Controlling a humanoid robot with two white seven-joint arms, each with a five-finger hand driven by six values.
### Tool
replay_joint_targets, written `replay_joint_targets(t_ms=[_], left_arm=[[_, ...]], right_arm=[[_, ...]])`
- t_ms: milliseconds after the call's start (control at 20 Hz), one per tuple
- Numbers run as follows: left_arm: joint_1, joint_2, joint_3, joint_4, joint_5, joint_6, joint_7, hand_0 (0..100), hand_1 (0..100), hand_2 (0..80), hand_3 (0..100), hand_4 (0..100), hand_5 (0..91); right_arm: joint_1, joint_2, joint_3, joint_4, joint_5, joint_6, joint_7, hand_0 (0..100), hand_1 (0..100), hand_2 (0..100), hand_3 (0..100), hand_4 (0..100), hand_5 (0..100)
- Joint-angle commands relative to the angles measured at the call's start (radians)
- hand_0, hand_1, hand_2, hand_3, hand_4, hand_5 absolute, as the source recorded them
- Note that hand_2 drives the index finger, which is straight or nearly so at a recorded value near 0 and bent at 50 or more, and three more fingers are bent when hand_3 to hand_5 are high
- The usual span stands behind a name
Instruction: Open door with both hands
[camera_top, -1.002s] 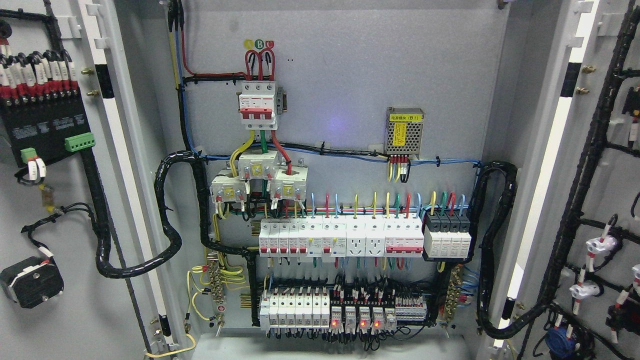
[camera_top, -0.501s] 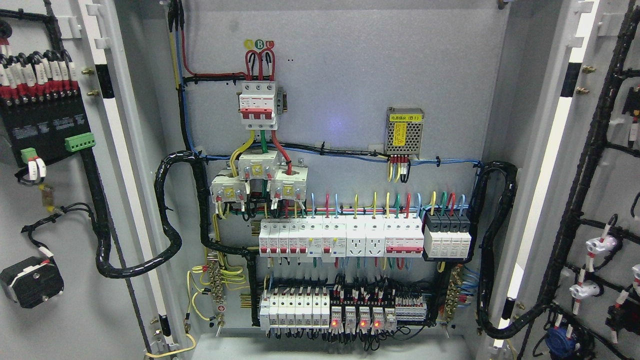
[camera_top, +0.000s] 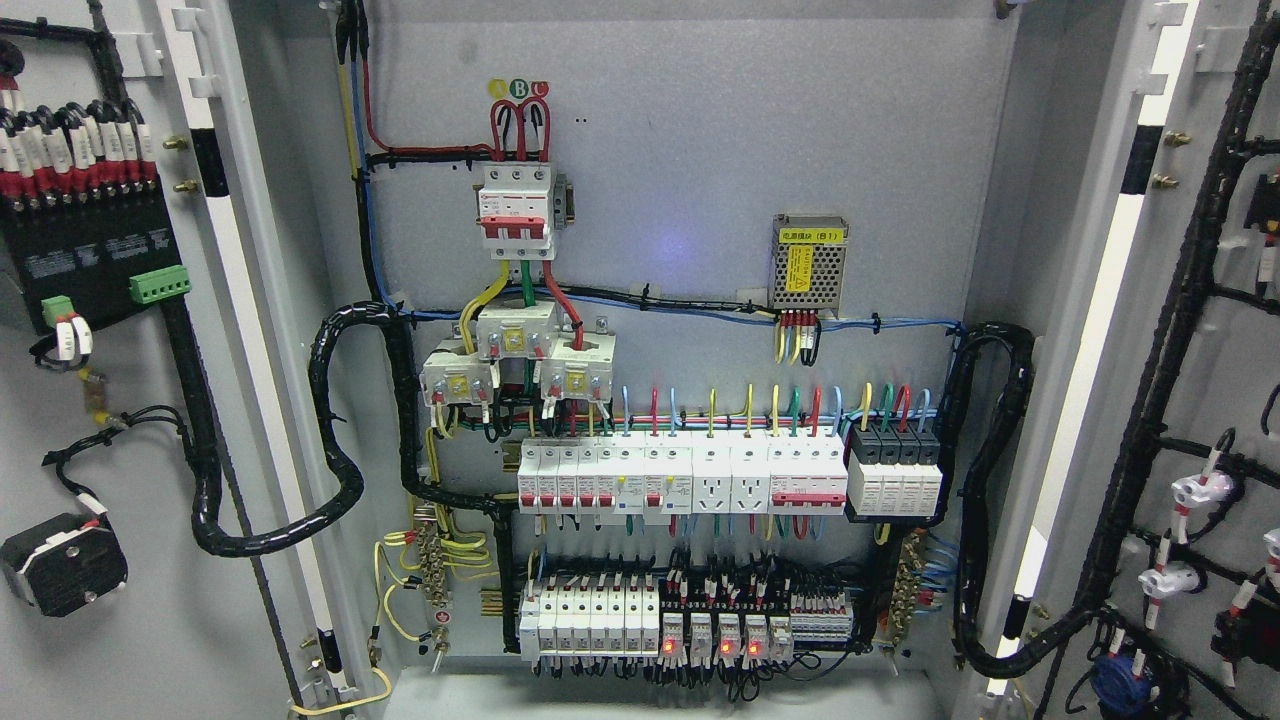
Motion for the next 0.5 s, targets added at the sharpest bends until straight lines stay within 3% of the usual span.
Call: replay_joint_targets(t_ms=[0, 451], left_arm=[[-0.019, -0.021, 0.009, 0.087, -0.003, 0.026, 0.001, 0, 0, 0.0, 0, 0, 0.0], [-0.022, -0.021, 0.009, 0.085, -0.001, 0.06, 0.001, 0, 0, 0.0, 0, 0, 0.0]], right_arm=[[-0.002, 0.044, 0.023, 0.118, 0.031, 0.017, -0.031, 0, 0, 0, 0, 0, 0], [-0.016, 0.053, 0.037, 0.153, 0.064, 0.047, -0.071, 0, 0, 0, 0, 0, 0]])
